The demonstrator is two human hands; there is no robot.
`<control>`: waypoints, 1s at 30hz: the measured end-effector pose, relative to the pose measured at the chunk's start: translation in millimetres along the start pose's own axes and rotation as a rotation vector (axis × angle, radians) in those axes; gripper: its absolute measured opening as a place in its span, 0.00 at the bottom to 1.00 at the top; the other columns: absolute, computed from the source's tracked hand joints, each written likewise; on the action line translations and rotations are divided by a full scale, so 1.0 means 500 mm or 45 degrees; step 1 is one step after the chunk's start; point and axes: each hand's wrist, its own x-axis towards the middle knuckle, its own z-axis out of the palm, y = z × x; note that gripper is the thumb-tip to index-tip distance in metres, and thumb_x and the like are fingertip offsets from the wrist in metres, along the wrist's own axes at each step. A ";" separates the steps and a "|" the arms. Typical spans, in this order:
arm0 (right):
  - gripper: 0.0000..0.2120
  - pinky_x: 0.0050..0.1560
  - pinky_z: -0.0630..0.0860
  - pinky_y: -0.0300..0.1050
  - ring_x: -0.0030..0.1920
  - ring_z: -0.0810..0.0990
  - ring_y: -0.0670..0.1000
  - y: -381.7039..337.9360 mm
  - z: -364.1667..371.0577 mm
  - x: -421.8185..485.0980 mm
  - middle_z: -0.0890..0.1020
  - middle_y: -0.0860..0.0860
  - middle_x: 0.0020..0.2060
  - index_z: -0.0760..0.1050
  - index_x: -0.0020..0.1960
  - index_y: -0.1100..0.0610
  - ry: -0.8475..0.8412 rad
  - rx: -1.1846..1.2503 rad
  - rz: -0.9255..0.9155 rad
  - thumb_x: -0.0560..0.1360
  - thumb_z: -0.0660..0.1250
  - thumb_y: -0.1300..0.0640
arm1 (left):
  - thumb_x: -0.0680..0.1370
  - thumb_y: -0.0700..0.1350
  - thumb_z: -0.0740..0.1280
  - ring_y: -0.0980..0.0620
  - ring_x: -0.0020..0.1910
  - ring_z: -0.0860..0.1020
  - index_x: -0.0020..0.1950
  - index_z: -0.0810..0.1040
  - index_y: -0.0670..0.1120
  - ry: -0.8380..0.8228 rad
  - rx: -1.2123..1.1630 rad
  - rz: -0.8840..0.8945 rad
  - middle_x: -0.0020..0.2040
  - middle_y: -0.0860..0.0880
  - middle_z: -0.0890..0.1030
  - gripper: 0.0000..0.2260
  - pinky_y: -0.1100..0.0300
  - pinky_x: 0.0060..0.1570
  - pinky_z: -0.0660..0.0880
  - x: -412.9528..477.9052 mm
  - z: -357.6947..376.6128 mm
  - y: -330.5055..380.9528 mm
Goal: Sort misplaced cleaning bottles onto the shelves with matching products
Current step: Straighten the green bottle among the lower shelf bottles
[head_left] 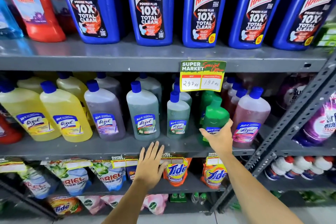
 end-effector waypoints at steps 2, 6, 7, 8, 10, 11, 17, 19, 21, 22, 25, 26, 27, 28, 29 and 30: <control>0.43 0.52 0.75 0.47 0.53 0.81 0.56 0.007 -0.005 0.003 0.78 0.49 0.52 0.58 0.65 0.50 -0.030 0.008 0.002 0.60 0.82 0.49 | 0.82 0.59 0.48 0.48 0.77 0.44 0.78 0.49 0.49 -0.007 -0.006 -0.003 0.79 0.48 0.48 0.27 0.49 0.73 0.37 0.000 -0.001 -0.002; 0.49 0.58 0.76 0.54 0.57 0.79 0.56 0.016 0.005 -0.011 0.77 0.54 0.59 0.59 0.69 0.55 0.015 0.031 0.026 0.57 0.83 0.48 | 0.82 0.59 0.47 0.49 0.77 0.42 0.78 0.46 0.50 -0.020 0.018 -0.015 0.79 0.49 0.46 0.27 0.49 0.73 0.37 0.000 0.000 0.000; 0.50 0.58 0.76 0.55 0.57 0.79 0.57 0.019 0.009 -0.016 0.77 0.54 0.59 0.60 0.69 0.56 0.024 0.020 0.032 0.56 0.84 0.48 | 0.82 0.59 0.47 0.49 0.77 0.42 0.78 0.46 0.50 -0.019 0.015 -0.019 0.79 0.49 0.46 0.28 0.49 0.73 0.37 0.000 0.001 0.001; 0.50 0.58 0.76 0.55 0.57 0.79 0.57 0.022 0.015 -0.020 0.77 0.55 0.59 0.60 0.69 0.56 0.031 0.006 0.041 0.56 0.84 0.48 | 0.82 0.59 0.47 0.50 0.77 0.42 0.78 0.46 0.50 -0.019 0.013 -0.022 0.79 0.49 0.46 0.28 0.49 0.73 0.38 0.001 0.001 0.001; 0.48 0.56 0.75 0.54 0.57 0.78 0.59 0.027 0.025 -0.021 0.77 0.56 0.58 0.60 0.68 0.57 0.051 -0.024 0.066 0.57 0.84 0.50 | 0.82 0.60 0.47 0.50 0.77 0.42 0.78 0.46 0.50 -0.022 0.019 -0.022 0.79 0.49 0.46 0.28 0.49 0.73 0.37 0.001 0.001 0.002; 0.47 0.55 0.75 0.54 0.56 0.78 0.60 0.027 0.029 -0.019 0.76 0.56 0.58 0.60 0.67 0.57 0.057 -0.036 0.080 0.58 0.84 0.51 | 0.82 0.60 0.47 0.50 0.77 0.42 0.78 0.46 0.50 -0.021 0.018 -0.022 0.79 0.49 0.46 0.28 0.49 0.73 0.37 0.000 0.001 0.002; 0.42 0.51 0.71 0.48 0.54 0.78 0.59 0.034 0.030 0.008 0.76 0.55 0.56 0.61 0.62 0.58 -0.003 -0.057 0.081 0.58 0.83 0.53 | 0.82 0.59 0.48 0.49 0.77 0.43 0.78 0.48 0.50 0.004 -0.004 -0.026 0.79 0.49 0.47 0.27 0.50 0.72 0.36 0.001 0.002 0.005; 0.42 0.52 0.72 0.50 0.54 0.78 0.59 0.035 0.030 0.013 0.76 0.56 0.56 0.61 0.62 0.58 -0.016 -0.063 0.076 0.58 0.84 0.53 | 0.82 0.59 0.47 0.50 0.77 0.42 0.78 0.46 0.50 -0.002 0.005 -0.035 0.79 0.50 0.46 0.27 0.50 0.73 0.36 0.001 0.005 0.005; 0.43 0.54 0.74 0.52 0.55 0.78 0.59 0.036 0.032 0.017 0.75 0.57 0.56 0.61 0.63 0.59 -0.025 -0.058 0.074 0.58 0.84 0.53 | 0.81 0.60 0.46 0.51 0.77 0.41 0.78 0.45 0.51 -0.014 0.021 -0.046 0.79 0.50 0.45 0.28 0.50 0.73 0.36 0.001 0.007 0.004; 0.42 0.55 0.75 0.53 0.55 0.78 0.59 0.036 0.033 0.019 0.75 0.57 0.56 0.61 0.62 0.58 -0.030 -0.057 0.075 0.59 0.84 0.53 | 0.81 0.60 0.46 0.51 0.77 0.41 0.78 0.45 0.51 -0.019 0.026 -0.048 0.79 0.50 0.45 0.28 0.50 0.73 0.37 0.002 0.007 0.004; 0.42 0.55 0.75 0.54 0.55 0.78 0.60 0.036 0.034 0.023 0.75 0.57 0.57 0.60 0.62 0.58 -0.042 -0.056 0.088 0.59 0.83 0.53 | 0.81 0.61 0.47 0.50 0.77 0.42 0.78 0.46 0.51 -0.016 0.023 -0.043 0.79 0.49 0.47 0.28 0.50 0.73 0.36 0.003 0.007 0.003; 0.42 0.56 0.75 0.54 0.55 0.78 0.60 0.037 0.034 0.024 0.75 0.57 0.57 0.60 0.62 0.58 -0.045 -0.056 0.093 0.59 0.83 0.54 | 0.81 0.61 0.47 0.50 0.77 0.42 0.78 0.47 0.51 -0.015 0.026 -0.041 0.79 0.49 0.47 0.28 0.50 0.72 0.36 0.002 0.006 0.003; 0.42 0.56 0.75 0.54 0.55 0.78 0.60 0.038 0.035 0.024 0.74 0.57 0.57 0.60 0.63 0.58 -0.046 -0.054 0.095 0.59 0.83 0.55 | 0.81 0.61 0.47 0.50 0.77 0.43 0.78 0.47 0.51 -0.013 0.033 -0.041 0.79 0.49 0.47 0.28 0.50 0.72 0.36 0.002 0.006 0.003; 0.42 0.56 0.75 0.54 0.55 0.78 0.60 0.039 0.035 0.024 0.74 0.56 0.57 0.59 0.63 0.58 -0.046 -0.049 0.093 0.60 0.83 0.55 | 0.81 0.61 0.47 0.50 0.77 0.42 0.78 0.46 0.51 -0.010 0.038 -0.043 0.79 0.50 0.47 0.28 0.50 0.72 0.35 0.002 0.005 0.003; 0.42 0.55 0.75 0.54 0.55 0.78 0.60 0.039 0.036 0.023 0.74 0.56 0.56 0.59 0.62 0.58 -0.046 -0.045 0.087 0.60 0.83 0.55 | 0.81 0.61 0.47 0.51 0.77 0.42 0.78 0.46 0.51 -0.009 0.038 -0.047 0.79 0.50 0.47 0.28 0.50 0.72 0.35 0.002 0.005 0.004; 0.41 0.55 0.74 0.53 0.55 0.78 0.60 0.040 0.036 0.022 0.74 0.56 0.56 0.59 0.62 0.58 -0.047 -0.044 0.082 0.60 0.83 0.55 | 0.81 0.61 0.47 0.51 0.77 0.42 0.78 0.46 0.51 -0.011 0.037 -0.052 0.79 0.50 0.47 0.28 0.50 0.72 0.35 0.002 0.005 0.005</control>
